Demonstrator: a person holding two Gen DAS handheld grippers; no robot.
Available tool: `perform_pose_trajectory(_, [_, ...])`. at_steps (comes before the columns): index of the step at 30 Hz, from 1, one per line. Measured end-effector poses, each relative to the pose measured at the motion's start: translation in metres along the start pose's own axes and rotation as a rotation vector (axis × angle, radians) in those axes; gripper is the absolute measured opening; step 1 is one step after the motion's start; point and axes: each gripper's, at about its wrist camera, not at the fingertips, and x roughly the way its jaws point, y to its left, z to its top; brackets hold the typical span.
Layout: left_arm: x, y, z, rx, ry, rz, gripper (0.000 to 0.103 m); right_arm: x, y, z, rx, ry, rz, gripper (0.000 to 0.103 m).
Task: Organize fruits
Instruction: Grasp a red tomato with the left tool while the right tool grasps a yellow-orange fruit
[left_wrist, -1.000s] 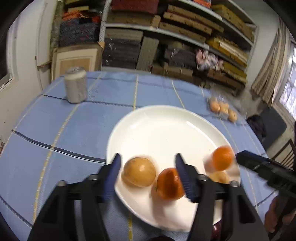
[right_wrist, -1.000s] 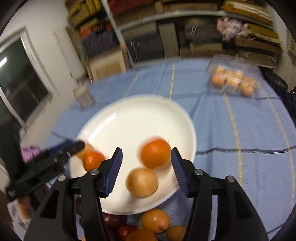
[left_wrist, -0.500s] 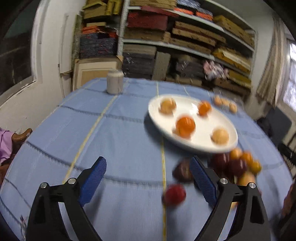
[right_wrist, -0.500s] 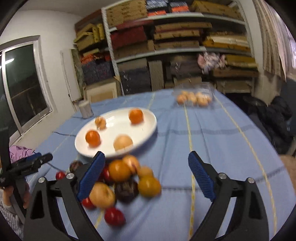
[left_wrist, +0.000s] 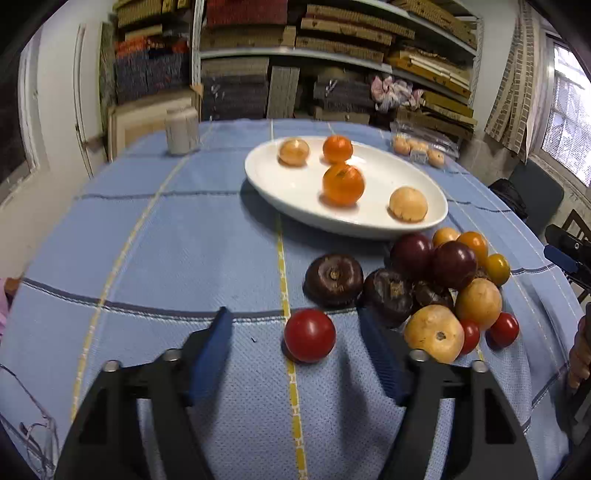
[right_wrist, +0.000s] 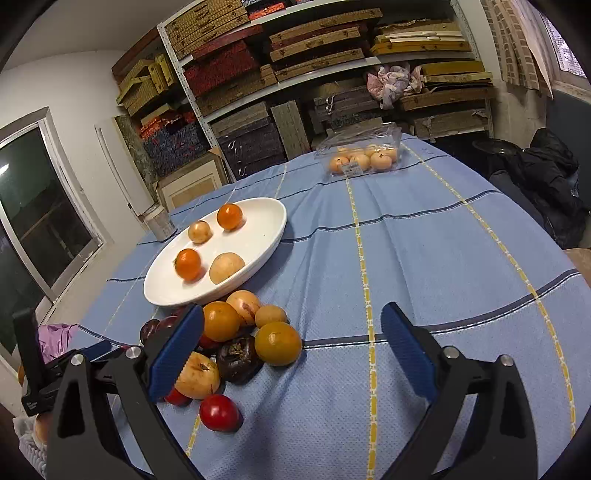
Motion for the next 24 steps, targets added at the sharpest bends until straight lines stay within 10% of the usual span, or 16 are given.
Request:
perform_pose_trajectory(8, [0.010,-0.011,0.000,0.044,0.047,-0.028,0.058,0.004,0.006,-0.001,-0.023,0.026,-0.008,0.095])
perform_pose_trajectory(13, [0.018,-0.013,0.000,0.044,0.083,-0.073,0.032,0.010,0.012,-0.004,-0.065,0.049,-0.028,0.094])
perform_pose_trajectory(17, [0.016,-0.008,0.001,0.017,0.073,-0.082,0.030,0.015,0.016,-0.008,-0.096,0.079,-0.034,0.094])
perform_pose_trajectory(24, [0.010,-0.002,0.003,-0.013,0.040,-0.082,0.030,0.033,0.037,-0.022,-0.239,0.175,-0.054,0.066])
